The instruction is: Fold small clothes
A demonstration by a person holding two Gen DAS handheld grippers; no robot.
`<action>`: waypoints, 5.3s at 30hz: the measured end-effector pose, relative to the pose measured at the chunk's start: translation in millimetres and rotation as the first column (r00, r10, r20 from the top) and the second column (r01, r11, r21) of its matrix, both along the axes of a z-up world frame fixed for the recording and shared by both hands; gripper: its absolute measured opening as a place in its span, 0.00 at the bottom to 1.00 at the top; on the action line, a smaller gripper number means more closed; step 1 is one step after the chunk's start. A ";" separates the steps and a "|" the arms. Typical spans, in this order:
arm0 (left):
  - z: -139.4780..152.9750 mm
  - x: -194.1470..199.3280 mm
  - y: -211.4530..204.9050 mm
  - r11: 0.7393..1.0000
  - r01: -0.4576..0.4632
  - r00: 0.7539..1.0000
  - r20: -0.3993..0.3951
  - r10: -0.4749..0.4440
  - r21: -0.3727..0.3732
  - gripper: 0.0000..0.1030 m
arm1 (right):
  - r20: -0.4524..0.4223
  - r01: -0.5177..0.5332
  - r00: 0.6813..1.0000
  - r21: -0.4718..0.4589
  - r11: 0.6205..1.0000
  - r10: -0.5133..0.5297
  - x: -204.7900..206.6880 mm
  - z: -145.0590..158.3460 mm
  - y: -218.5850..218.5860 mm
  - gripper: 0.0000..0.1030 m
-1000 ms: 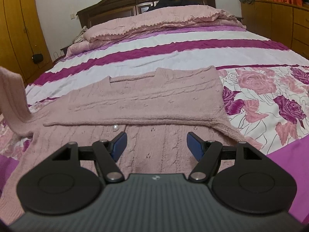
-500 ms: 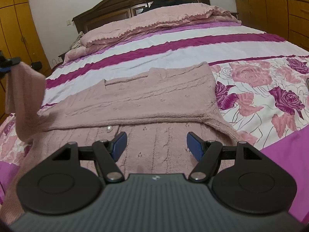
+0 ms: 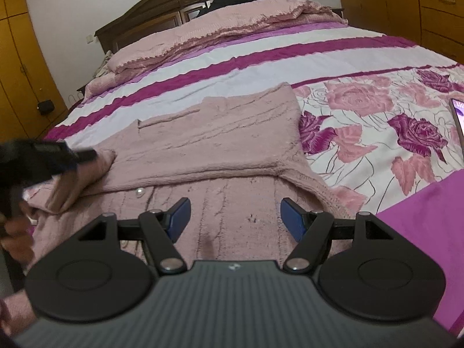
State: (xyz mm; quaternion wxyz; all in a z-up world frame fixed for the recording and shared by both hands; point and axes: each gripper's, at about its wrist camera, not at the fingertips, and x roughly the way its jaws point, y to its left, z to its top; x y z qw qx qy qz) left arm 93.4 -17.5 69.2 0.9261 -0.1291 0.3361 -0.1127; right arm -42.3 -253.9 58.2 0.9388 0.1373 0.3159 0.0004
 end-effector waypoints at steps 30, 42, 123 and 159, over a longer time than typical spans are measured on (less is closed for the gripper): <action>16.5 -85.2 118.6 0.952 -0.216 0.963 -0.111 0.244 0.218 0.29 | 0.012 -0.455 0.887 -0.146 0.878 0.462 47.0 49.7 130.9 0.69; 5.7 -97.0 146.0 0.940 -0.267 0.944 -0.138 0.299 0.215 0.30 | -0.074 -0.644 0.752 -0.289 0.708 0.655 64.2 27.7 221.2 0.68; 31.7 -62.3 85.6 0.955 -0.118 0.990 -0.043 0.135 0.271 0.35 | 0.001 0.130 0.992 -0.020 0.991 -0.130 68.1 16.0 -49.6 0.23; 60.9 -89.6 70.6 0.935 -0.036 0.998 -0.039 0.053 0.352 0.42 | 0.011 -0.154 0.988 -0.068 0.986 0.155 8.6 55.5 -5.8 0.51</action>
